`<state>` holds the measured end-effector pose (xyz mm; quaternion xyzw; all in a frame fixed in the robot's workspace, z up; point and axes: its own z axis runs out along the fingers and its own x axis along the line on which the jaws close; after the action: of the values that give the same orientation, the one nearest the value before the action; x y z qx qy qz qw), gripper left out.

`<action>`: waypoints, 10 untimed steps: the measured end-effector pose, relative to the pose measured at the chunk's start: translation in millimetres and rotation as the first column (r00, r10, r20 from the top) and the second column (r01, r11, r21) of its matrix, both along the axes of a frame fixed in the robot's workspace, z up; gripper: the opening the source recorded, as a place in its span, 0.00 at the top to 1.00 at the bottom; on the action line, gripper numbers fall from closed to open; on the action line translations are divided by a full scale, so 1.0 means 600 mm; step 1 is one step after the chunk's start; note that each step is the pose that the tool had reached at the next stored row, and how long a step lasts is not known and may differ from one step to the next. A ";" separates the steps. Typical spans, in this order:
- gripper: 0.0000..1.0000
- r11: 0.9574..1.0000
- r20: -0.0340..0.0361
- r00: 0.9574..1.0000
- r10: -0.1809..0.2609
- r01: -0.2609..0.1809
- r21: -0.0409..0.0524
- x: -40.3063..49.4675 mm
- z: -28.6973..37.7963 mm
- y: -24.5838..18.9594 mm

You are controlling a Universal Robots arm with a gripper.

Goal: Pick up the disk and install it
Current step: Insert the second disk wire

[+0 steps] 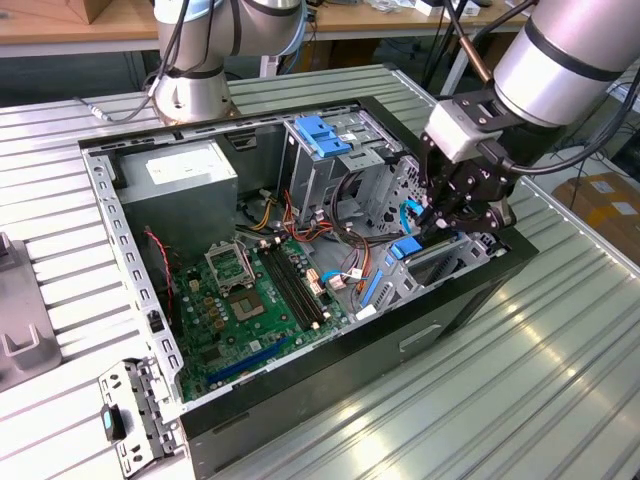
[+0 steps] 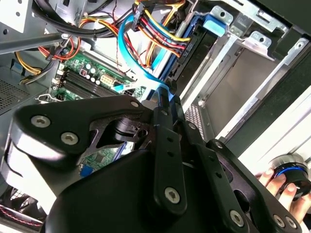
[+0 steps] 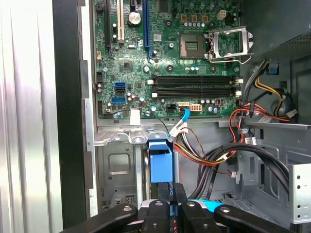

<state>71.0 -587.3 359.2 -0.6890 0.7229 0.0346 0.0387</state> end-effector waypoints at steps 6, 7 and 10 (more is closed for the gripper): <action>0.84 1.000 0.000 1.000 0.000 0.000 0.000 0.003 -0.008 0.0000; 0.84 1.000 0.000 1.000 0.000 0.000 0.000 0.004 -0.010 0.0001; 0.84 1.000 0.000 1.000 0.000 0.000 -0.001 0.008 -0.011 0.0008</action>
<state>75.6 -586.9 352.4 -0.6890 0.7230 0.0343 0.0383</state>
